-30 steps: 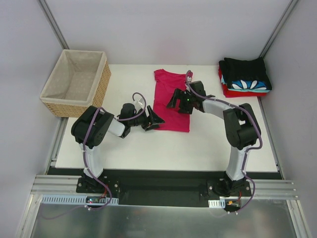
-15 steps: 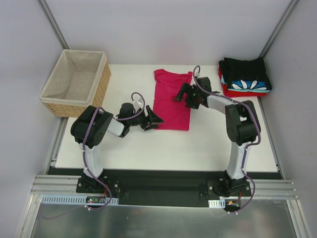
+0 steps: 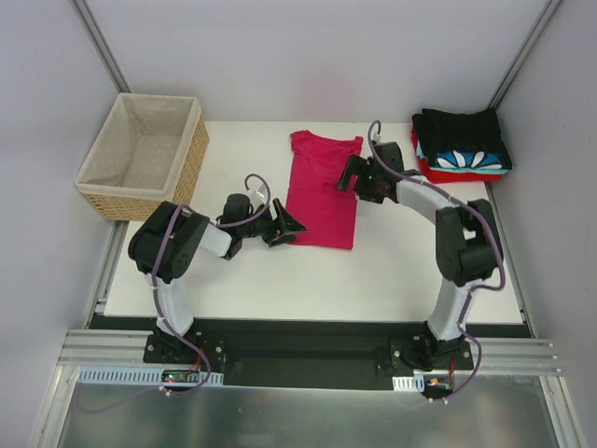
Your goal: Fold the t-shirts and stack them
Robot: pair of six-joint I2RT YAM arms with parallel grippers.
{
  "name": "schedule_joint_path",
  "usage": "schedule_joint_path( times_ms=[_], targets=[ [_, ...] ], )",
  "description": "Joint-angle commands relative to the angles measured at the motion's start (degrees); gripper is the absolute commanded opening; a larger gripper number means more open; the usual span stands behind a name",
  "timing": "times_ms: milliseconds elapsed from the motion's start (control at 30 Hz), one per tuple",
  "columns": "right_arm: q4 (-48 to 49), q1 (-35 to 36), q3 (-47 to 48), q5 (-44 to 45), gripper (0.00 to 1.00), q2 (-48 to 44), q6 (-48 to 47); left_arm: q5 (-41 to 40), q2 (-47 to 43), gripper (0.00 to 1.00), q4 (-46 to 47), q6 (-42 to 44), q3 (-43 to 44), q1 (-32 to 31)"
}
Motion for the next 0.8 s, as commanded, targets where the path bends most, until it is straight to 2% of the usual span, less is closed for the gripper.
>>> schedule_joint_path(
  times_ms=[0,100,133,333,367,433,567,767],
  targets=[
    [-5.82,5.91,-4.95,4.66,0.97,-18.25,-5.11,-2.38,-7.71,0.71,-11.77,5.15,-1.27,-0.63],
    [-9.07,8.29,-10.84,8.44,0.97,-25.91,-6.16,-3.36,-13.43,0.73,-17.86,8.84,1.28,-2.73],
    [-9.78,8.73,-12.6,10.02,0.97,-28.03,-6.26,-3.44,-14.76,0.74,-22.84,9.63,2.33,-3.27],
    [-12.07,12.07,-25.51,13.18,0.97,-42.53,-5.03,-5.64,-24.6,0.77,-39.48,14.82,9.71,-6.69],
    [-12.16,12.95,-27.11,13.29,0.97,-43.95,-4.77,-6.25,-25.31,0.76,-44.02,15.78,9.81,-6.7],
    [-12.69,13.74,-30.88,14.25,0.97,-45.98,-3.45,-8.18,-26.37,0.75,-47.3,16.58,8.85,-6.35],
    [-13.22,14.45,-35.28,16.1,0.97,-50.46,-1.69,-11.52,-26.99,0.73,-49.17,15.71,3.76,-6.08],
    [-14.98,14.45,-37.05,16.72,0.97,-53.28,-0.63,-14.08,-25.32,0.73,-46.89,14.3,-3.01,-3.72]
  ],
)
